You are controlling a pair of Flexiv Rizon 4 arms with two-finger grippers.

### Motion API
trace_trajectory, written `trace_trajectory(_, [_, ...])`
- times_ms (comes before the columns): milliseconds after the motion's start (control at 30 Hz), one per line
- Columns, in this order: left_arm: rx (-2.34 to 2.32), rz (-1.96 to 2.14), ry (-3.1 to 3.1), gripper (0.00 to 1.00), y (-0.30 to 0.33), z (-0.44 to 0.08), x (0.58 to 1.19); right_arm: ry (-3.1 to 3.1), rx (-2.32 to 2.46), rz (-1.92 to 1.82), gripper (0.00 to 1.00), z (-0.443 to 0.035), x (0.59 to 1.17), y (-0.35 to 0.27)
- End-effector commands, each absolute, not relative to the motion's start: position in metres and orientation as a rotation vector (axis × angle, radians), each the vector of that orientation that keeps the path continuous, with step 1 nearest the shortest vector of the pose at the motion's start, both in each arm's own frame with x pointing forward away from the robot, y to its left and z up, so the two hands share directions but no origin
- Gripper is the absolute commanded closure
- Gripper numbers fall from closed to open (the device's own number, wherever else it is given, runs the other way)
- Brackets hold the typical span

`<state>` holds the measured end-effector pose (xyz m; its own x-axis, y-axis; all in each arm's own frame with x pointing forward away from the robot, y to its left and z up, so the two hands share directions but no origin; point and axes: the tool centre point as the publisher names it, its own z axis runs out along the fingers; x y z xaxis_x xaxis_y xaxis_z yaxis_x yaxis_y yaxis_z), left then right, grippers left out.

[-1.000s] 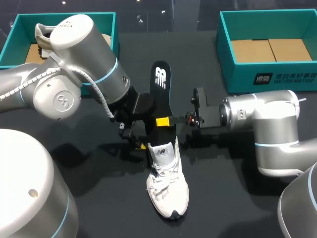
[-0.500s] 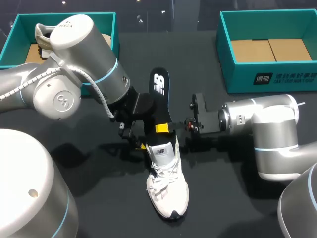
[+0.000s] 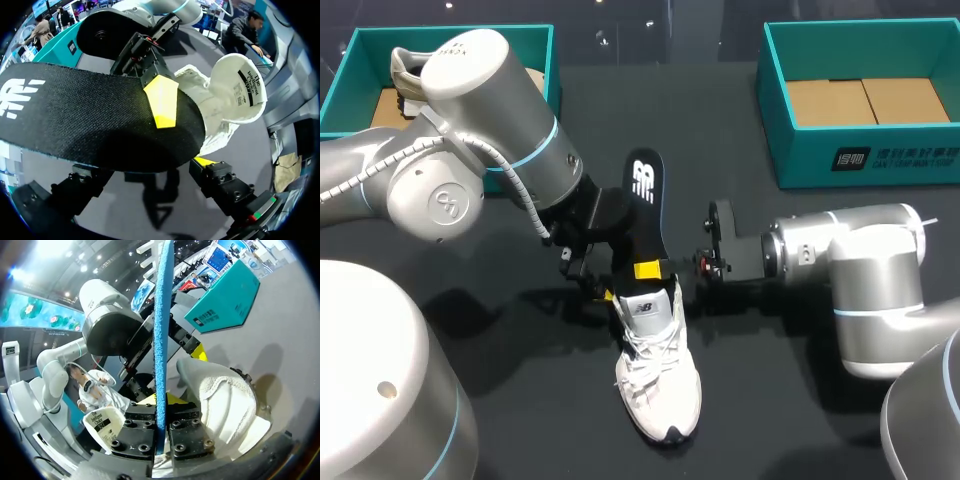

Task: Take the shoe out of the shoebox, open the shoe tongue, remove and reinsert the insole, then place the shoe into the shoebox

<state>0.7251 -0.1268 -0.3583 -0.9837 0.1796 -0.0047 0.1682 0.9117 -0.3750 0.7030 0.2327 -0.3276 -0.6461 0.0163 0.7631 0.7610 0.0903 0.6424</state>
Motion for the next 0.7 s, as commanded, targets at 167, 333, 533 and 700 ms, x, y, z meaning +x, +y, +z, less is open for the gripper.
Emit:
trace_trajectory(167, [-0.278, 0.591, -3.045, 0.0, -0.1271, -0.359, 0.7245, -1.771, -0.806, -1.619, 1.0, -0.3357, 0.6865, 0.2356])
trace_trajectory(333, [-0.278, 0.591, -3.045, 0.0, -0.1271, -0.359, 0.7245, -1.77, -0.818, -1.613, 1.0, -0.336, 0.6837, 0.2355])
trace_trajectory(533, [-0.278, 0.591, -3.045, 0.0, -0.1271, -0.359, 0.7245, -1.772, -0.828, -1.615, 1.0, -0.3361, 0.6841, 0.2338])
trace_trajectory(700, [-0.278, 0.591, -3.045, 0.0, -0.1271, -0.359, 0.7245, -1.788, -0.821, -1.619, 1.0, -0.3318, 0.6877, 0.2315])
